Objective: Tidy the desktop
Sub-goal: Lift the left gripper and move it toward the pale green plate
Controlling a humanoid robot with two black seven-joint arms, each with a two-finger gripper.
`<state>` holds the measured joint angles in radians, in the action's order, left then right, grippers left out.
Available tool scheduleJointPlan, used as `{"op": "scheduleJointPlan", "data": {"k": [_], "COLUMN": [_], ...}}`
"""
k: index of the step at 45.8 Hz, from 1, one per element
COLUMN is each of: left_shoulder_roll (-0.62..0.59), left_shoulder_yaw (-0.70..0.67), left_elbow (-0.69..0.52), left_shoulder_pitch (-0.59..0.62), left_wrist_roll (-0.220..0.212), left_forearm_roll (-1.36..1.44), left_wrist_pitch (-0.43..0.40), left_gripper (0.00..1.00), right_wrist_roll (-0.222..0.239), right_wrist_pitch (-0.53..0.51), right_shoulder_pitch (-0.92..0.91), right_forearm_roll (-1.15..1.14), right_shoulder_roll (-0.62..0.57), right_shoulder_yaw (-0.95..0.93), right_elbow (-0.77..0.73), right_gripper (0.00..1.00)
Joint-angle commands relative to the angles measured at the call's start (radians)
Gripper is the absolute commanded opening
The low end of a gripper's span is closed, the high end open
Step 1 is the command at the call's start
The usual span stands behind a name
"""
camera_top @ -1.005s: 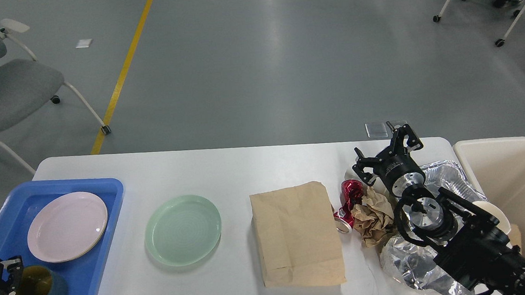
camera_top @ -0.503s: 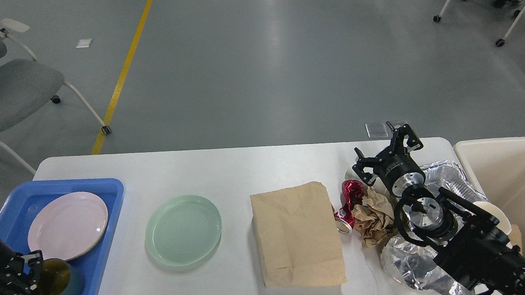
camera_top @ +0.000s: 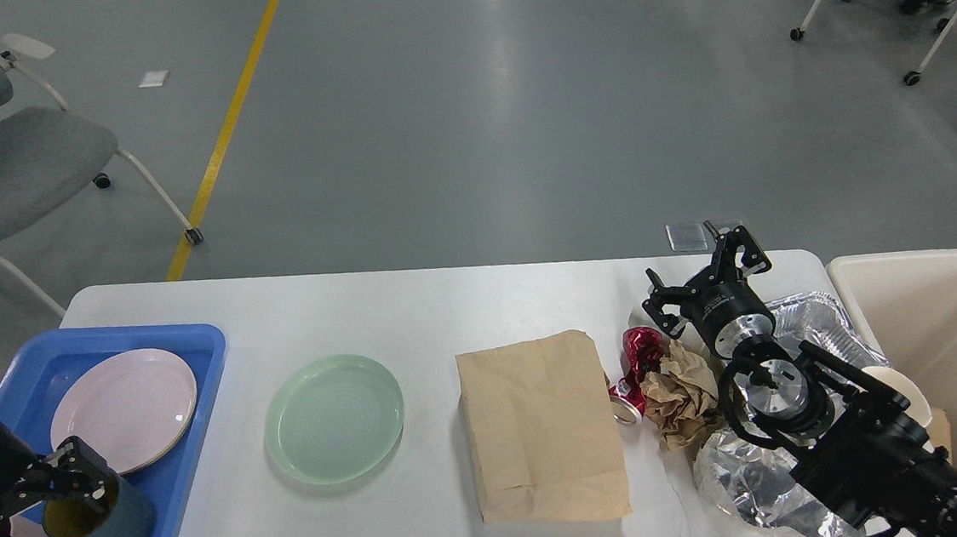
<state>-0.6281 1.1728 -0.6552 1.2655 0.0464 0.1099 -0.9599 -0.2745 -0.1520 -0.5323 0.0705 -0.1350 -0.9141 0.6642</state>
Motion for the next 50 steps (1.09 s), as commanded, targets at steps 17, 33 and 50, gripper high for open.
{"op": "scheduleJointPlan", "data": {"k": [17, 33, 50], "left_shoulder_roll": [0.163, 0.375, 0.514], "left_shoulder_yaw": [0.303, 0.386, 0.277], "left_elbow": [-0.084, -0.224, -0.120], "left_shoulder_pitch": [0.457, 0.762, 0.529], "left_wrist_roll": [0.006, 0.006, -0.003], "left_forearm_roll": [-0.002, -0.002, -0.013], "left_wrist_pitch": [0.000, 0.000, 0.000], "left_gripper": [0.95, 0.96, 0.96], "right_wrist_roll": [0.000, 0.000, 0.000], "right_wrist_pitch": [0.000, 0.000, 0.000], "right_shoulder_pitch": [0.000, 0.000, 0.000], "right_forearm_roll": [0.000, 0.000, 0.000], "right_shoulder_roll": [0.000, 0.000, 0.000], "right_shoulder_yaw": [0.000, 0.000, 0.000], "right_elbow": [0.000, 0.000, 0.000], "right_gripper": [1.00, 1.00, 1.00]}}
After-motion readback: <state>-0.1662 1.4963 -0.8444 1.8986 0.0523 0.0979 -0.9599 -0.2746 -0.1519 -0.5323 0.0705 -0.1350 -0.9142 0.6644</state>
